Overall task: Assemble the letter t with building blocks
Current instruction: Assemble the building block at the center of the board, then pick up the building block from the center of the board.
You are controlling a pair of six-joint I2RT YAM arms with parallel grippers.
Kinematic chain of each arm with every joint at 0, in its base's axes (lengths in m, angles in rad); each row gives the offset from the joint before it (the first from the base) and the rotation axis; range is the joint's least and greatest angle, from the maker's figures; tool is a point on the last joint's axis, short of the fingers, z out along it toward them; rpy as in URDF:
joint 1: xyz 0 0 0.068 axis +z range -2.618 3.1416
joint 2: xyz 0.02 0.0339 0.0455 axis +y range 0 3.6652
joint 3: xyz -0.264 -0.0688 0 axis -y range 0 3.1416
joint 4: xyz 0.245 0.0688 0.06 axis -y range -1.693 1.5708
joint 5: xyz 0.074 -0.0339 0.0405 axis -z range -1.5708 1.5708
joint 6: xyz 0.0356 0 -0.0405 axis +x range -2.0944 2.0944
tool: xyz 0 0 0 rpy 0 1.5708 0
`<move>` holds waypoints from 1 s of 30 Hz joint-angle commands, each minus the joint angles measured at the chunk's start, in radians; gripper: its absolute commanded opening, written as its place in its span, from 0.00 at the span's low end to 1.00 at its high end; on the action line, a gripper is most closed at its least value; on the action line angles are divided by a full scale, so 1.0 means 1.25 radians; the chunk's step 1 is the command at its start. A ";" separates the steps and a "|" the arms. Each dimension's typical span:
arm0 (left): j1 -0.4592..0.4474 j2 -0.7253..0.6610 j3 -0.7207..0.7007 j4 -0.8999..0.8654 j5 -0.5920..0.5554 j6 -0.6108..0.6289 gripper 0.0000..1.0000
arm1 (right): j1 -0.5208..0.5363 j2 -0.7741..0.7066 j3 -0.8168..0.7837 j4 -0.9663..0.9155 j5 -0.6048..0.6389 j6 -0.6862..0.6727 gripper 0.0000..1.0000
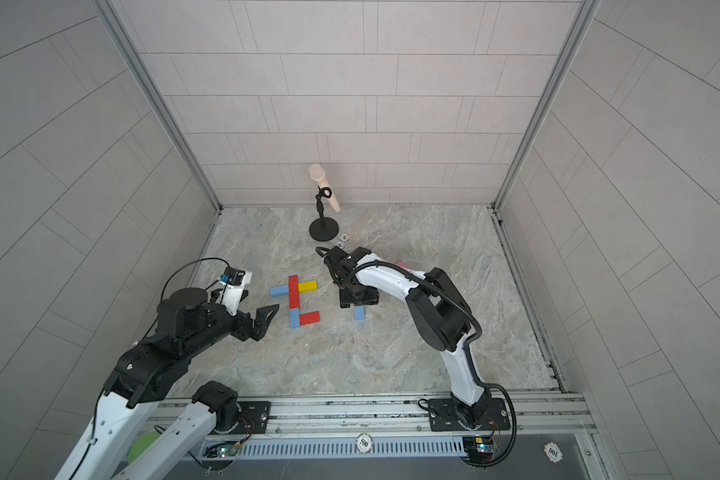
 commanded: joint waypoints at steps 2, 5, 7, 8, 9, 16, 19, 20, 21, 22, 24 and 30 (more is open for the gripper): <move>-0.003 0.004 -0.008 0.012 0.004 -0.004 1.00 | -0.010 -0.091 0.039 -0.070 0.047 -0.039 0.74; -0.003 0.011 -0.009 0.022 0.008 -0.008 1.00 | -0.044 -0.118 0.055 -0.093 0.050 -0.103 0.75; -0.003 0.017 -0.009 0.030 0.012 -0.012 1.00 | -0.077 -0.130 0.061 -0.110 0.058 -0.155 0.75; -0.003 0.020 -0.009 0.033 0.013 -0.013 1.00 | -0.098 -0.135 0.062 -0.115 0.061 -0.183 0.75; -0.003 0.022 -0.009 0.037 0.015 -0.014 1.00 | -0.118 -0.138 0.060 -0.118 0.064 -0.217 0.76; -0.003 0.032 -0.008 0.043 0.015 -0.021 1.00 | -0.246 -0.127 0.059 -0.108 0.075 -0.424 0.77; -0.003 0.032 -0.010 0.041 0.014 -0.023 1.00 | -0.277 -0.105 0.041 -0.073 0.102 -0.530 0.75; -0.003 0.032 -0.009 0.040 0.014 -0.023 1.00 | -0.286 -0.091 0.041 -0.072 0.112 -0.575 0.74; -0.003 0.033 -0.008 0.038 0.014 -0.024 1.00 | -0.292 -0.080 0.041 -0.067 0.119 -0.607 0.73; -0.003 0.034 -0.007 0.035 0.014 -0.023 1.00 | -0.299 -0.068 0.040 -0.059 0.118 -0.647 0.72; -0.003 0.035 -0.005 0.032 0.013 -0.023 1.00 | -0.309 -0.043 0.050 -0.052 0.108 -0.705 0.70; -0.003 0.043 0.004 0.020 0.009 -0.023 1.00 | -0.348 0.050 0.108 -0.056 0.082 -0.760 0.65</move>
